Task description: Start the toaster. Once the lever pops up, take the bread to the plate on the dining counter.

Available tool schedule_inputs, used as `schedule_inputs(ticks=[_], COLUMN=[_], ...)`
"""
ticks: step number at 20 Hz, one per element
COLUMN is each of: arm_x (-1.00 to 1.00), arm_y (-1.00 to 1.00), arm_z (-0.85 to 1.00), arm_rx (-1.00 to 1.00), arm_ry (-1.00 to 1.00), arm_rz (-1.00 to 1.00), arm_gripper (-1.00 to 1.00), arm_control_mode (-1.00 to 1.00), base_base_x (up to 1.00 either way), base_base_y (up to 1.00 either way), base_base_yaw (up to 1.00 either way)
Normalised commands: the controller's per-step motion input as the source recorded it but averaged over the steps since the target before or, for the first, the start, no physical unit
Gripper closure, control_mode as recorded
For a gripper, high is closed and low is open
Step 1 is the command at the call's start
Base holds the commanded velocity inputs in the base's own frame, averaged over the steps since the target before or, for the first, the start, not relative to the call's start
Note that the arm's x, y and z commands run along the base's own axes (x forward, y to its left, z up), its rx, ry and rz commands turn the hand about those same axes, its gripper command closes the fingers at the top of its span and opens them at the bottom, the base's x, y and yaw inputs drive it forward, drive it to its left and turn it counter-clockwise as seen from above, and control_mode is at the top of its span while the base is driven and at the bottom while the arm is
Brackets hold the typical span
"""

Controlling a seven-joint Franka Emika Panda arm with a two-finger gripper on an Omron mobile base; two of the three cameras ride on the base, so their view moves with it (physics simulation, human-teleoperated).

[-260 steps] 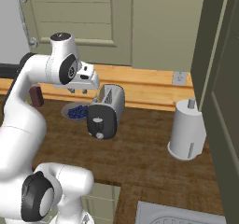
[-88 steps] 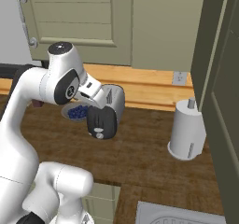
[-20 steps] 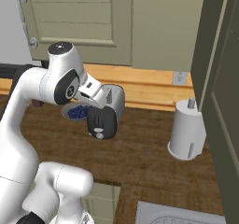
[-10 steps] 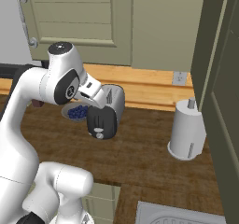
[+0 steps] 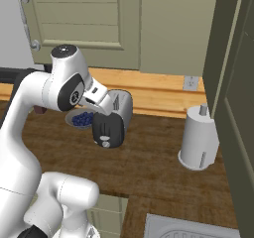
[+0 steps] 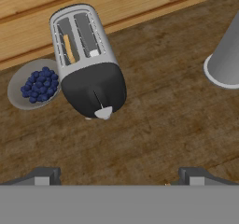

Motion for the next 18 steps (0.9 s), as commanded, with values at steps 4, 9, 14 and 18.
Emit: schedule_inputs(ticks=[4, 9, 14, 18], arm_x=[0.00, 0.00, 0.00, 0.00], arm_y=[0.00, 0.00, 0.00, 0.00], arm_z=[0.00, 0.00, 0.00, 0.00], arm_rx=[0.00, 0.00, 0.00, 0.00], arm_ry=[0.00, 0.00, 0.00, 0.00], arm_rz=[0.00, 0.00, 0.00, 0.00], arm_gripper=[-1.00, -1.00, -1.00, -1.00], arm_control_mode=[-1.00, -1.00, -1.00, -1.00], base_base_x=[0.00, 0.00, 0.00, 0.00], base_base_y=[0.00, 0.00, 0.00, 0.00], base_base_yaw=[0.00, 0.00, 0.00, 0.00])
